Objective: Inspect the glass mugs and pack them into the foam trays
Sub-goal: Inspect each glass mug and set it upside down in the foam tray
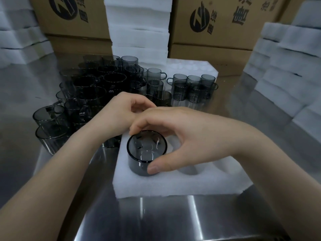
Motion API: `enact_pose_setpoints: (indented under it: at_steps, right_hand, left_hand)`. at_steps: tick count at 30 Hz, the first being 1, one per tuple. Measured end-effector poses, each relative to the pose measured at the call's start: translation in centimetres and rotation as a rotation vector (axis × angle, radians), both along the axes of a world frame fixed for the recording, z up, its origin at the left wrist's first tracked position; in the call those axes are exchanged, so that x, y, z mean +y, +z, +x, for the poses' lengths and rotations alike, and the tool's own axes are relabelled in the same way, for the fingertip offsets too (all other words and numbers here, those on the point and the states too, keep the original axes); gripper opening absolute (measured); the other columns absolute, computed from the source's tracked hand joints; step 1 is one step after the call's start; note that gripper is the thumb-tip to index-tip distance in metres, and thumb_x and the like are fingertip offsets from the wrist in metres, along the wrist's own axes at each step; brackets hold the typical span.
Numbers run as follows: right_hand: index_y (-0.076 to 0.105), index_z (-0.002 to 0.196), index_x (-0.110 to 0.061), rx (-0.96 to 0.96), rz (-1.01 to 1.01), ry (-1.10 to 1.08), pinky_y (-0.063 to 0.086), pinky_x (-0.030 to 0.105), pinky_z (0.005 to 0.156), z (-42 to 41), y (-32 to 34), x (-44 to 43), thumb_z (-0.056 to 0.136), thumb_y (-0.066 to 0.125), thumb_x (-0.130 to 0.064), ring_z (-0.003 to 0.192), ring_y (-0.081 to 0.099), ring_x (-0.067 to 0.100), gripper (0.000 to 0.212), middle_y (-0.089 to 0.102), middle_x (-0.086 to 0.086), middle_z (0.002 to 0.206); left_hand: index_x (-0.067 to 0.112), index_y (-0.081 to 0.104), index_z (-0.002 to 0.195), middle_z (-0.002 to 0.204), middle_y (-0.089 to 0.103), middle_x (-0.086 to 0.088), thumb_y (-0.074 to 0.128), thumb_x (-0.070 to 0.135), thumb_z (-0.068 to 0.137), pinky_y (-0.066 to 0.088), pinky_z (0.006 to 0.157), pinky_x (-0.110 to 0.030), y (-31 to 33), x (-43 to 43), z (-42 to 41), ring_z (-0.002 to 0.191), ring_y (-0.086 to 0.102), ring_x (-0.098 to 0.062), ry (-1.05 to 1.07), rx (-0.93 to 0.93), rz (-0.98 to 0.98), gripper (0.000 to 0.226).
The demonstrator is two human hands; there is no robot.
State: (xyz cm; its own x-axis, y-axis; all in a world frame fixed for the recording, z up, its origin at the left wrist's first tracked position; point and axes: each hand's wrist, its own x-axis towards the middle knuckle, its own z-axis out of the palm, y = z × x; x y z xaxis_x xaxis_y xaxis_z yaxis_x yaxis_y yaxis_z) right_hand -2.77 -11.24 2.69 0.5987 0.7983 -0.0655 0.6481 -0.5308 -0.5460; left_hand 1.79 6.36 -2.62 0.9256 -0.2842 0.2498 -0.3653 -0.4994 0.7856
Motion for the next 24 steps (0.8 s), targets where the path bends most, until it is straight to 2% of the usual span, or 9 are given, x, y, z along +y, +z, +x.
enact_pose_setpoints:
  at_steps: [5,10,12,14,16,19,24]
  right_hand:
    - [0.057,0.125,-0.019,0.04,-0.035,0.007,0.045,0.031,0.097,0.1,-0.1,0.1,0.08,0.079,-0.023,0.112,0.055,0.007,0.051,0.059,-0.009,0.121]
    - [0.054,0.125,-0.032,-0.071,-0.162,0.027,0.035,0.021,0.095,0.2,-0.3,0.2,0.08,0.077,-0.039,0.107,0.045,-0.008,0.051,0.053,-0.027,0.112]
    - [0.054,0.124,-0.036,-0.099,-0.213,0.017,0.025,0.025,0.101,0.3,-0.4,0.5,0.077,0.077,-0.045,0.104,0.039,-0.015,0.053,0.049,-0.032,0.11]
    - [0.054,0.122,-0.038,-0.126,-0.258,0.013,0.022,0.032,0.104,0.3,-0.6,0.8,0.073,0.079,-0.049,0.112,0.034,-0.011,0.056,0.049,-0.03,0.119]
    - [0.056,0.119,-0.04,-0.133,-0.266,0.005,0.025,0.031,0.099,0.4,-0.9,1.1,0.069,0.081,-0.049,0.108,0.029,-0.006,0.057,0.043,-0.024,0.119]
    - [0.058,0.113,-0.043,-0.09,-0.283,-0.005,0.023,0.03,0.09,1.0,-0.8,1.5,0.064,0.083,-0.051,0.096,0.027,0.001,0.056,0.037,-0.016,0.106]
    - [0.055,0.1,-0.046,-0.051,-0.312,0.024,0.022,0.033,0.084,2.0,-0.9,2.0,0.06,0.085,-0.052,0.095,0.034,-0.007,0.051,0.04,-0.03,0.095]
  left_hand:
    - [0.009,0.073,0.099,0.09,0.074,0.0,0.071,-0.007,0.079,0.051,0.071,-0.01,-0.2,0.0,0.0,0.08,0.069,-0.003,0.012,0.0,-0.002,0.026]
    - [0.008,0.072,0.102,0.093,0.073,-0.002,0.07,-0.001,0.083,0.053,0.077,-0.013,-0.5,-0.1,0.2,0.085,0.07,-0.008,0.033,0.005,-0.01,0.021]
    - [0.007,0.072,0.104,0.095,0.073,-0.004,0.069,0.001,0.085,0.053,0.081,-0.015,-0.6,0.0,0.3,0.089,0.07,-0.011,0.035,0.009,-0.015,0.02]
    - [0.008,0.072,0.104,0.095,0.074,-0.004,0.068,0.001,0.086,0.054,0.084,-0.019,-0.6,0.0,0.4,0.09,0.07,-0.011,0.03,0.012,-0.008,0.02]
    - [0.01,0.073,0.102,0.092,0.075,-0.001,0.066,-0.004,0.085,0.054,0.081,-0.018,-0.5,0.2,0.4,0.087,0.07,-0.009,0.009,0.014,0.004,0.023]
    - [0.014,0.074,0.099,0.087,0.076,0.004,0.063,-0.008,0.084,0.053,0.073,-0.014,-0.5,0.3,0.5,0.081,0.07,-0.002,-0.004,0.03,0.026,0.03]
    - [0.023,0.077,0.094,0.082,0.075,0.011,0.071,0.012,0.086,0.052,0.076,-0.015,-0.7,0.2,0.9,0.081,0.069,0.002,0.048,0.027,0.07,0.015]
